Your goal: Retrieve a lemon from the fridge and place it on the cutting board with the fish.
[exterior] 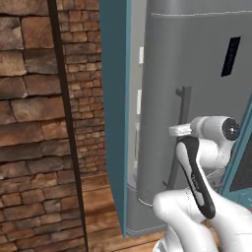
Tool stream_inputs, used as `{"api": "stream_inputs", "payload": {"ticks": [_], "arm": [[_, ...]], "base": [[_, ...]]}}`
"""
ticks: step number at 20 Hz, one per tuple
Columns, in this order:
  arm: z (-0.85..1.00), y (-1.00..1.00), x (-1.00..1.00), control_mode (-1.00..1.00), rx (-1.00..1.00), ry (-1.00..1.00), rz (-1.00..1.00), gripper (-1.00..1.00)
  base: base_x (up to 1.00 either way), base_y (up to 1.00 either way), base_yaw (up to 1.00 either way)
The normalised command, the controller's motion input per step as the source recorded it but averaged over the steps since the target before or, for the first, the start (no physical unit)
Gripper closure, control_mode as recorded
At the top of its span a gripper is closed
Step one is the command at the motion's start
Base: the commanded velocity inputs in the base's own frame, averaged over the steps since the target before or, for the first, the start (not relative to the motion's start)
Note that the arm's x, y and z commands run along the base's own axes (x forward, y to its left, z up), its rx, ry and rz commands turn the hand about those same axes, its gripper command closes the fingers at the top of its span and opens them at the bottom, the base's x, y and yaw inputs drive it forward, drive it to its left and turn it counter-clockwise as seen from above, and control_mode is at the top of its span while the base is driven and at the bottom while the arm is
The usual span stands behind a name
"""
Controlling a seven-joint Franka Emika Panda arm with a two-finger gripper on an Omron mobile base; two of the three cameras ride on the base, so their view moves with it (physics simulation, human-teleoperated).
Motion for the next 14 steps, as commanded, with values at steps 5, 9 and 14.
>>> {"api": "stream_inputs", "payload": {"ticks": [5,9,14], "arm": [[0.43,-1.0,-1.0,-1.0,-0.01,0.05,0.0,1.0],[0.44,-1.0,-1.0,-1.0,-0.09,0.11,0.0,1.0],[0.27,-1.0,-1.0,-1.0,-0.04,0.11,0.0,1.0]], "base": [[0.0,0.0,0.0],[0.0,0.0,0.0],[0.0,0.0,0.0]]}}
